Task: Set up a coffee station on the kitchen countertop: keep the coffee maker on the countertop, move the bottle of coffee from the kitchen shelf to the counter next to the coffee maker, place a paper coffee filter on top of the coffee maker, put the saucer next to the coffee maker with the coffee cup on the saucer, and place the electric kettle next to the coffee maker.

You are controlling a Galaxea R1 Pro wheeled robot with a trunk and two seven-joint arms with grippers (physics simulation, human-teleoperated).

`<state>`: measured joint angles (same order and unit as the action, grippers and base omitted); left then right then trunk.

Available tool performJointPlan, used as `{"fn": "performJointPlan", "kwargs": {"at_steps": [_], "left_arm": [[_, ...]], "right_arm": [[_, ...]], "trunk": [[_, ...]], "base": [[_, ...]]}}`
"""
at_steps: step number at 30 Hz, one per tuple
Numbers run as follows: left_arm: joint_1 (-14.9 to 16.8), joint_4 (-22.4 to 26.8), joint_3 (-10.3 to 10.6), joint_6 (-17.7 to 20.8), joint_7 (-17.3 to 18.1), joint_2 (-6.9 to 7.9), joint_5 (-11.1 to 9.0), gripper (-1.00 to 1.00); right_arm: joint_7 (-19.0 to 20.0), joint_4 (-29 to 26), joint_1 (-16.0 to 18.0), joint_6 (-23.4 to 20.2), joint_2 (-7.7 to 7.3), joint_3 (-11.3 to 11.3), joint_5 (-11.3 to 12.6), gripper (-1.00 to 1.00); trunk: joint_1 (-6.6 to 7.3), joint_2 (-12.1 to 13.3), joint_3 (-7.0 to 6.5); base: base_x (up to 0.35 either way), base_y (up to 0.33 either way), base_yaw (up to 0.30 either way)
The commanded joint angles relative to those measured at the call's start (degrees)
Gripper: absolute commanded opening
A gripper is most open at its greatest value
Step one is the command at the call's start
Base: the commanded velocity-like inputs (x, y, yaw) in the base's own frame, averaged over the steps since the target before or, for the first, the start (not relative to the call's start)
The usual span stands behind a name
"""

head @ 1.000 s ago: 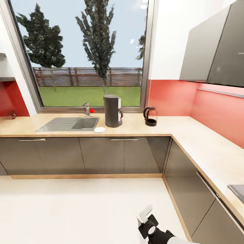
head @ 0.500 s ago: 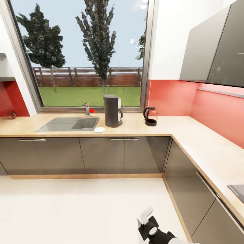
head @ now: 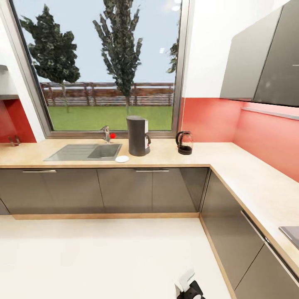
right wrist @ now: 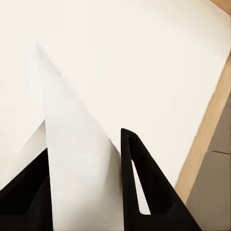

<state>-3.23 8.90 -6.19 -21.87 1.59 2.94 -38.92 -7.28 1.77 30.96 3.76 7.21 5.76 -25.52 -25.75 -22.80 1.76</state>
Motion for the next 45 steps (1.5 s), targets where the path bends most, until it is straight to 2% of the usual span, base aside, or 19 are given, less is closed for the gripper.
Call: {"fn": "performJointPlan", "kwargs": {"at_steps": [1, 4, 6, 9, 12, 17, 21, 28, 36, 37, 40, 41, 43, 44, 45], "left_arm": [[-0.02, 0.46, -0.49, 0.1, 0.42, -0.24, -0.03, 1.0], [-0.02, 1.42, -0.48, 0.2, 0.71, -1.22, -0.12, 1.0], [-0.02, 1.07, -0.14, 0.54, 0.77, -1.01, 0.13, 1.0], [-0.02, 1.17, -0.25, 0.53, 0.79, -1.03, 0.07, 1.0], [-0.02, 1.26, -0.49, 0.52, 0.84, -1.06, -0.22, 1.0], [-0.02, 1.01, -0.64, 0.75, 0.87, -1.06, -0.28, 1.0], [-0.02, 0.71, -0.65, 1.28, 0.8, -1.08, -0.21, 1.0], [-0.02, -0.41, -0.49, 1.34, 0.82, -1.09, 0.1, 1.0], [-0.02, -0.63, -0.41, 0.93, 0.78, -1.3, 1.92, 1.0], [-0.02, -0.63, -0.41, 0.85, 0.78, -1.32, 2.12, 1.0], [-0.02, -0.63, -0.41, 0.76, 0.78, -1.34, 2.42, 1.0], [-0.02, -0.63, -0.41, 0.72, 0.78, -1.35, 2.58, 1.0], [-0.02, -0.63, -0.4, 0.7, 0.78, -1.42, 2.65, 1.0], [-0.02, -0.65, -0.4, 0.7, 0.78, -1.57, 2.69, 1.0], [-0.02, -0.68, -0.4, 0.69, 0.78, -1.62, 2.66, 1.0]], "right_arm": [[-0.65, 0.16, 0.14, 0.58, 0.36, 0.79, 0.42, -1.0], [-1.62, 0.1, -0.07, 1.52, 1.06, -0.18, -0.2, -1.0], [-0.97, 0.26, 0.59, 0.85, 0.41, 0.49, 0.42, -1.0], [-0.9, 0.27, 0.58, 0.14, 0.59, 1.38, 1.35, -1.0], [-1.61, 0.26, -0.18, 1.11, 1.24, 0.39, 0.95, -1.0], [-1.84, 0.25, -0.52, 1.68, 0.74, -1.22, -0.67, -1.0], [-2.12, 0.25, -0.55, 1.88, 1.0, -2.52, -0.55, -1.0], [-2.7, -0.42, -0.55, 0.63, 1.65, -4.73, 1.47, -1.0], [-5.24, -3.0, -0.55, -1.97, 1.8, -5.27, 3.9, -1.0], [-5.3, -24.39, -0.55, -12.2, 1.87, -5.27, 24.2, -1.0], [-4.78, -28.77, -0.55, -13.31, 2.12, -5.23, 27.6, -1.0], [-4.56, -32.7, -0.55, -15.1, 2.79, -5.15, 29.19, -1.0], [-4.37, -36.53, -0.55, -18.64, 2.79, -5.09, 29.87, -1.0], [-3.79, -40.98, -0.55, -22.69, 2.79, -5.05, 30.16, -1.0], [-3.46, -43.39, -0.55, -24.65, 2.79, -5.02, 30.24, -1.0]], "trunk": [[-0.04, -0.12, 0.11], [-0.04, -0.12, 0.11], [-0.04, -0.12, 0.11], [-0.04, -0.12, 0.11], [-0.04, -0.12, 0.11], [-0.04, -0.12, 0.11], [-0.04, -0.12, 0.11], [-0.04, -0.12, 0.11], [-0.04, -0.12, 0.11], [-0.04, -0.12, 0.11], [-0.04, -0.12, 0.11], [-0.04, -0.12, 0.11], [-0.04, -0.12, 0.11], [-0.04, -0.12, 0.11], [-0.04, -0.12, 0.11]], "base": [[0.0, 0.0, 0.0], [0.0, 0.0, 0.0], [0.0, 0.0, 0.0], [0.0, 0.0, 0.0], [0.0, 0.0, 0.0], [0.052, 0.017, 0.0], [0.271, 0.117, 0.0], [0.332, 0.025, 0.0], [0.304, 0.001, 0.0], [0.107, 0.0, 0.0], [0.062, 0.0, 0.0], [0.018, 0.0, 0.0], [0.008, 0.0, 0.0], [0.003, 0.0, 0.0], [0.002, 0.0, 0.0]]}}
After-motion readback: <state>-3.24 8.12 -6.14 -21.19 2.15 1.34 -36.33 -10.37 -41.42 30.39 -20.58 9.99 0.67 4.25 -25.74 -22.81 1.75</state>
